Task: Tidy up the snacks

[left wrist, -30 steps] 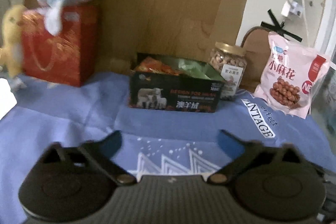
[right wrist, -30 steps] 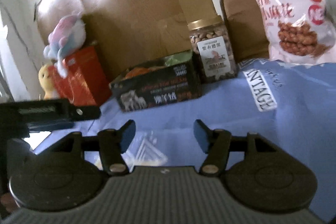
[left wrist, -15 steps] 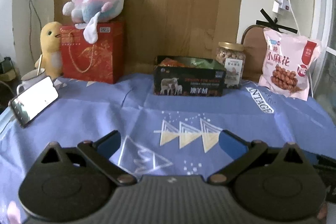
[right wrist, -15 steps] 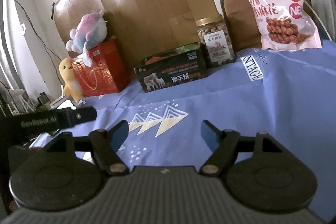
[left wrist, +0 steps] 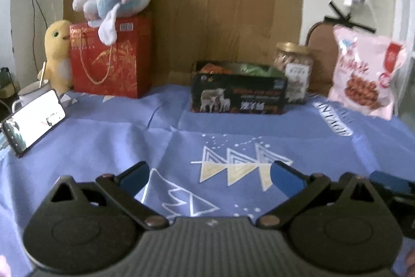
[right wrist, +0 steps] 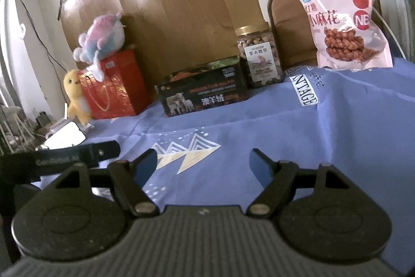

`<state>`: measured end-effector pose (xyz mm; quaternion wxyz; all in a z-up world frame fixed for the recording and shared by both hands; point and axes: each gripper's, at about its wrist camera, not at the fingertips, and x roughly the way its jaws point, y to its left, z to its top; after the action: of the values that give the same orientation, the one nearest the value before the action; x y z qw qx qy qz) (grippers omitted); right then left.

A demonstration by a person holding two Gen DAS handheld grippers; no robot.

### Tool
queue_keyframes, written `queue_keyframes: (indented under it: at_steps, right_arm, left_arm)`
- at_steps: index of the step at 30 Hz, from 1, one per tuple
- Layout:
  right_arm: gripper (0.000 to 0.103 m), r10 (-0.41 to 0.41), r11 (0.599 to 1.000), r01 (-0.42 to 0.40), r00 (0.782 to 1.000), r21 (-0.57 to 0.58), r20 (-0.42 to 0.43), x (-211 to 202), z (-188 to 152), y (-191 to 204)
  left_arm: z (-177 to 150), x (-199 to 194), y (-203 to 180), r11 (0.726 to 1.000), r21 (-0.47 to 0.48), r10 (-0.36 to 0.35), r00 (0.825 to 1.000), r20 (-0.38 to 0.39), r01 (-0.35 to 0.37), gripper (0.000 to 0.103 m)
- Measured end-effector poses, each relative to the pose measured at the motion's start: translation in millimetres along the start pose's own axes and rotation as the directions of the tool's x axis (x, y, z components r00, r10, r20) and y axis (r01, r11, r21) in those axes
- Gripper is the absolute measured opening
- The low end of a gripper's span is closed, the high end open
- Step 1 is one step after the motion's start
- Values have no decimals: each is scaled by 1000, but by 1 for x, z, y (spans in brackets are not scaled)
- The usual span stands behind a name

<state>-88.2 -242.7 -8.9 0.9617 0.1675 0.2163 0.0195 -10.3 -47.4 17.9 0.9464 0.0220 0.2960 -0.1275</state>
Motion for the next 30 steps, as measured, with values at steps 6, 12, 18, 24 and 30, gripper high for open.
queue_keyframes:
  at_steps: [6,12,18,24,30]
  right_arm:
    - [80,-39,998,38,999,-46,-22,49,14,-9]
    - [80,-73,992,75,997,-101,19,100,29,-17]
    - [82,-12,998,13,1000,58,-16,120,28,-51]
    - [82,25,998,-25,1000,53,-8,113,22,-49]
    - [83,35,998,-34,999,58,-11,112,26,-50]
  left_arm:
    - [4,55,-3,999,6,48,997,-52,-48,103]
    - [17,105,-4,996,3,88,995,-54,-88,103]
    - [19,133,-1,995,-6,94,992,-83,-95,103]
    - [17,131,-4,992,4,124,990,-60,-124,103]
    - [17,131,-9,989,51,141,989,-39,-138,103]
